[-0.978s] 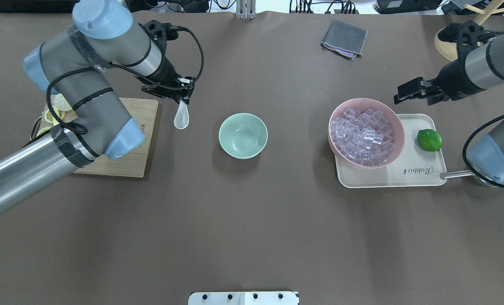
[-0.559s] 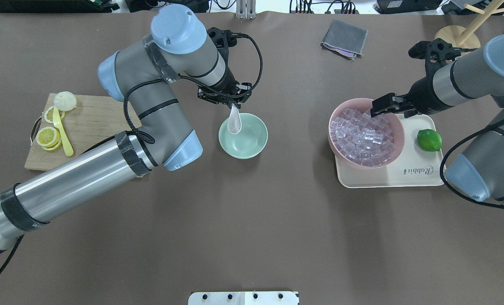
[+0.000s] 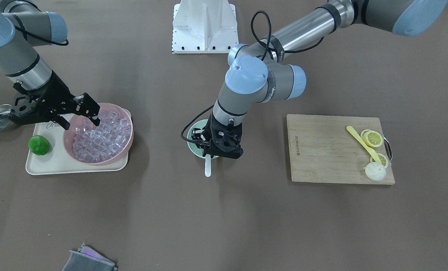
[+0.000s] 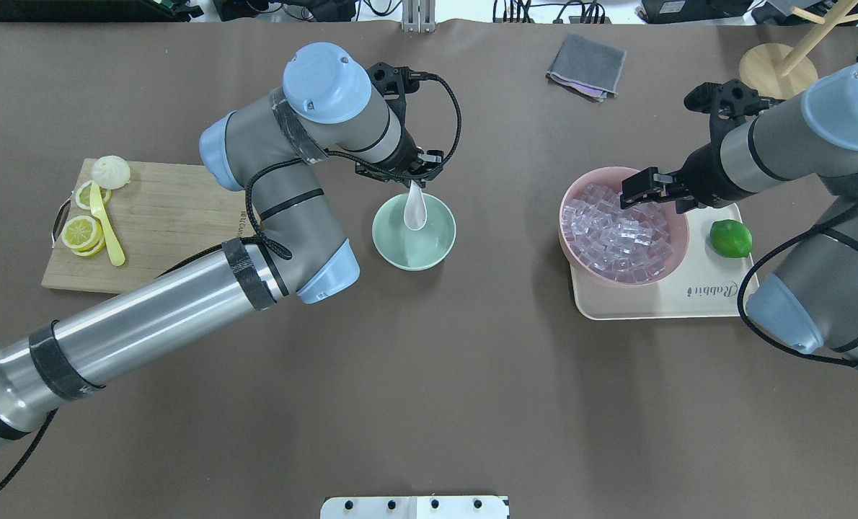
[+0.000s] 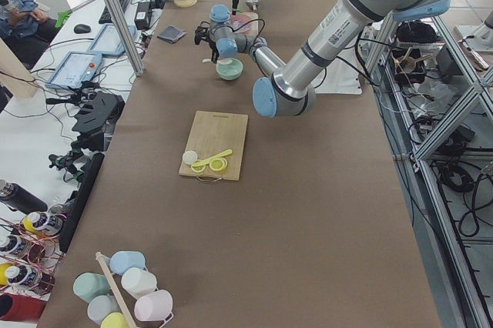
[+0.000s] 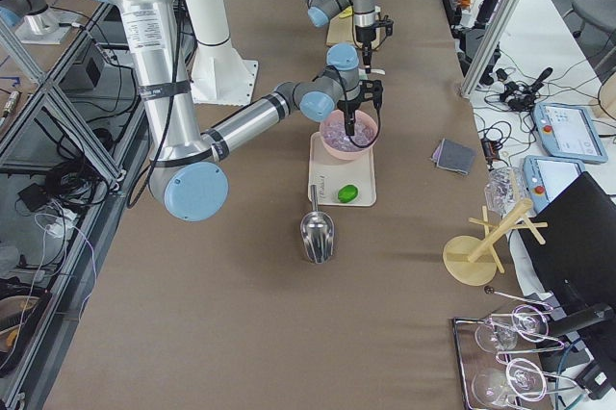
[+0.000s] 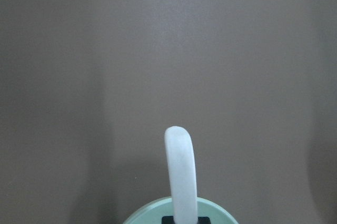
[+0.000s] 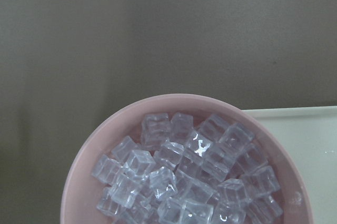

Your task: Put spoon and ice into bowl

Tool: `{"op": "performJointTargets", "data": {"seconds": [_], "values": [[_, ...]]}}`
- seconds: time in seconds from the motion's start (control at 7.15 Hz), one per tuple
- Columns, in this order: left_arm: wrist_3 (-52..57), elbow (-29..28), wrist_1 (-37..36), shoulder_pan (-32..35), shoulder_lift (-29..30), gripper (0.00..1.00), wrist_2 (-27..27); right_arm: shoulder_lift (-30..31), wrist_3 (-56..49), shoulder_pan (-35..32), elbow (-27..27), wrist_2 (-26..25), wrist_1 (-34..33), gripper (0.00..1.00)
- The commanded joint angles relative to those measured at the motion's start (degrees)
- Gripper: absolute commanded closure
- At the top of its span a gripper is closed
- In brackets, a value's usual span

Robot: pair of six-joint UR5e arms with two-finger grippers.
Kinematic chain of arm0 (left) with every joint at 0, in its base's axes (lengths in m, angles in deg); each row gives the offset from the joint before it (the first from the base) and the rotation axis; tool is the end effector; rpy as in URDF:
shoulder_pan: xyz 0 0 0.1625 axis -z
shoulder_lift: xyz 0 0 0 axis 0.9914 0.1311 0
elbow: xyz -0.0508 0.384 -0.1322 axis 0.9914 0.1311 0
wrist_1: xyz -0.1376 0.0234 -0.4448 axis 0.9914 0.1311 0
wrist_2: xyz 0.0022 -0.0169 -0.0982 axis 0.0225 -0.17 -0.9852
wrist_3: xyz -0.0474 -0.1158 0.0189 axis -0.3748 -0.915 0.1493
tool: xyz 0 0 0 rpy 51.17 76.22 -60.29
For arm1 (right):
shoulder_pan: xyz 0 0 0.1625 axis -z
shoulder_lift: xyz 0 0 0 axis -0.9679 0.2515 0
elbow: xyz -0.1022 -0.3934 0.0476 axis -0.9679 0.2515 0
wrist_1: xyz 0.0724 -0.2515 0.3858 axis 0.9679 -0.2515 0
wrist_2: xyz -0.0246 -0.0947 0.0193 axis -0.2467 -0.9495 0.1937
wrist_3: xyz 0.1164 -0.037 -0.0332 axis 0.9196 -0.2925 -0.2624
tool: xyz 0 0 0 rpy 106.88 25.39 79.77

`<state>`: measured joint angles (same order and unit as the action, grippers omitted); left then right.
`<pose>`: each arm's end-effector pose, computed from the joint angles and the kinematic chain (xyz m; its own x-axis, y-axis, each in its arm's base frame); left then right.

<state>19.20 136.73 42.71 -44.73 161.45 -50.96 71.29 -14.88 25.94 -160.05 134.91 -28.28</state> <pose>0.6182 -0.5884 0.1345 0.4810 0.1273 -0.8674 0.1230 0.9698 0.2105 -0.3515 -0.5211 0.3422 0.5762 0.0103 0.8173 -0.1558 0.9830 0.0974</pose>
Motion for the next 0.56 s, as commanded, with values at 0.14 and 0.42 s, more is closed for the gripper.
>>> {"op": "performJointTargets", "data": {"seconds": [0.14,0.42], "values": [[-0.08,3.29,0.67,1.62,-0.05,0.02,-0.27,-0.71,4.63,3.51,1.79,-3.97,-0.41,0.13],[0.01,3.66,0.58,2.85,-0.4,0.02,-0.45,-1.06,4.72,4.31,2.84,-5.22,-0.41,0.28]]}}
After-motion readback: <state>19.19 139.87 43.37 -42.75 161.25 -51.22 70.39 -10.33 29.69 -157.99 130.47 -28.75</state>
